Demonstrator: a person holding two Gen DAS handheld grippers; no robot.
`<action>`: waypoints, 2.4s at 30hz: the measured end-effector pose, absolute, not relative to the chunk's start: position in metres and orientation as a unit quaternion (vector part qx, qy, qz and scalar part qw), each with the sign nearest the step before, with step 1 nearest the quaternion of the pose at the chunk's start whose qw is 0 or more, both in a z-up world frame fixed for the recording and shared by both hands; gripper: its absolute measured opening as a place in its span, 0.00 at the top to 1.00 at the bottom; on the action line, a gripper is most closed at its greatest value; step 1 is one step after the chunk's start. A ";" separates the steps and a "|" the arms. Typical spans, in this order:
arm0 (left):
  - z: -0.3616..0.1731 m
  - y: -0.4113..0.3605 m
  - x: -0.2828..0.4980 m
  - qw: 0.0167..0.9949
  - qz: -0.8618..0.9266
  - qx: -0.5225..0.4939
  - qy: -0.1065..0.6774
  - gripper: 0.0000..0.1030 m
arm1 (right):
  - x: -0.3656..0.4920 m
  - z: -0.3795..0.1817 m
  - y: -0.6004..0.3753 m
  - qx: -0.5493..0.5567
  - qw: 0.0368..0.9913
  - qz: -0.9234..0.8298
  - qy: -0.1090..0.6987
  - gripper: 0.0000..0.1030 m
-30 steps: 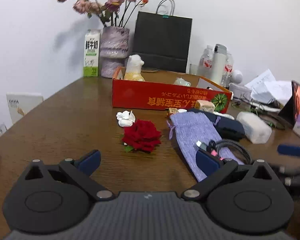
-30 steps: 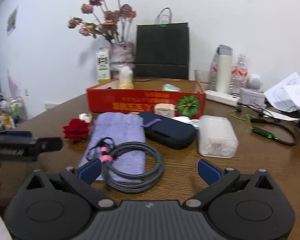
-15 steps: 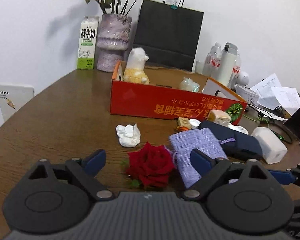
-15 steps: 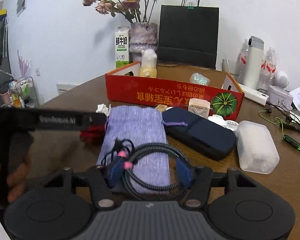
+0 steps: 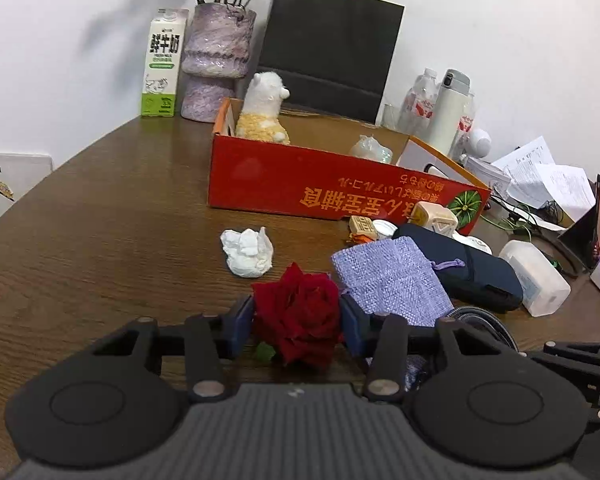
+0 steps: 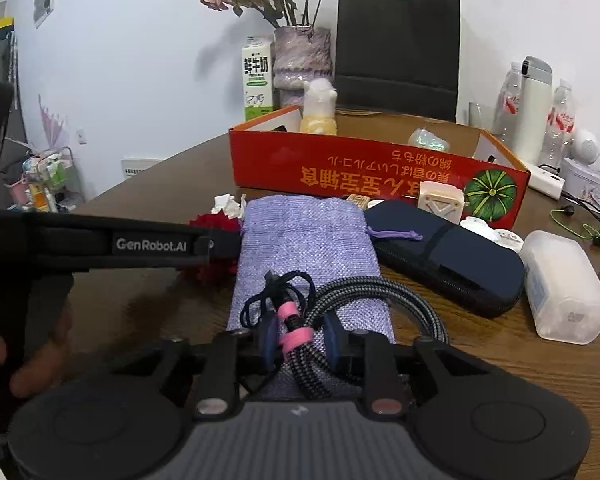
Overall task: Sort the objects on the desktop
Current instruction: 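Grasp the braided cable with the right tool while the left tool grasps the red rose, then carry rose and cable into the orange box and open both tools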
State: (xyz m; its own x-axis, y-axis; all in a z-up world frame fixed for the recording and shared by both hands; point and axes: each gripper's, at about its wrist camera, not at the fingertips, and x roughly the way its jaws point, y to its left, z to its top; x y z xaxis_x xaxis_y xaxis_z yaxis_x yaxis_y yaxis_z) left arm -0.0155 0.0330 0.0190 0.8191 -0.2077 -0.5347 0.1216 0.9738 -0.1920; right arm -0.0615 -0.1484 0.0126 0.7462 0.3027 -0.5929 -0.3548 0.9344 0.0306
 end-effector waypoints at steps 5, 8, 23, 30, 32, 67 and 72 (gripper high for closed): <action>0.025 0.035 -0.036 0.960 -0.062 -0.059 0.267 0.56 | -0.075 0.020 -0.157 -0.022 0.942 0.165 0.291 0.82; 0.030 0.039 -0.053 0.960 -0.064 -0.070 0.262 0.56 | -0.087 0.031 -0.162 -0.022 0.952 0.151 0.267 0.83; 0.068 -0.005 -0.143 0.958 -0.153 -0.079 0.227 0.57 | -0.163 0.068 -0.211 0.020 0.972 0.122 0.200 0.83; 0.086 -0.012 -0.133 0.965 -0.152 -0.067 0.202 0.57 | -0.164 0.073 -0.222 0.030 0.974 0.121 0.189 0.83; 0.099 -0.012 -0.118 0.968 -0.151 -0.060 0.192 0.57 | -0.154 0.078 -0.222 0.029 0.974 0.126 0.186 0.83; 0.082 -0.023 0.301 0.911 -0.106 -0.036 0.396 0.34 | 0.317 0.064 -0.228 0.084 0.898 0.109 0.418 0.61; 0.103 -0.024 0.286 0.917 -0.107 -0.033 0.383 0.23 | 0.300 0.091 -0.228 0.079 0.910 0.111 0.393 0.47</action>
State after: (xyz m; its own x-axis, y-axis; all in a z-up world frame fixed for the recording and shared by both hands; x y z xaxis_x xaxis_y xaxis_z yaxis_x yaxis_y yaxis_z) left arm 0.2860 -0.0236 0.1028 0.6845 -0.2209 -0.6948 0.1704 0.9751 -0.1421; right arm 0.2998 -0.2279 0.0912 0.6671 0.2643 -0.6965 -0.1395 0.9627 0.2316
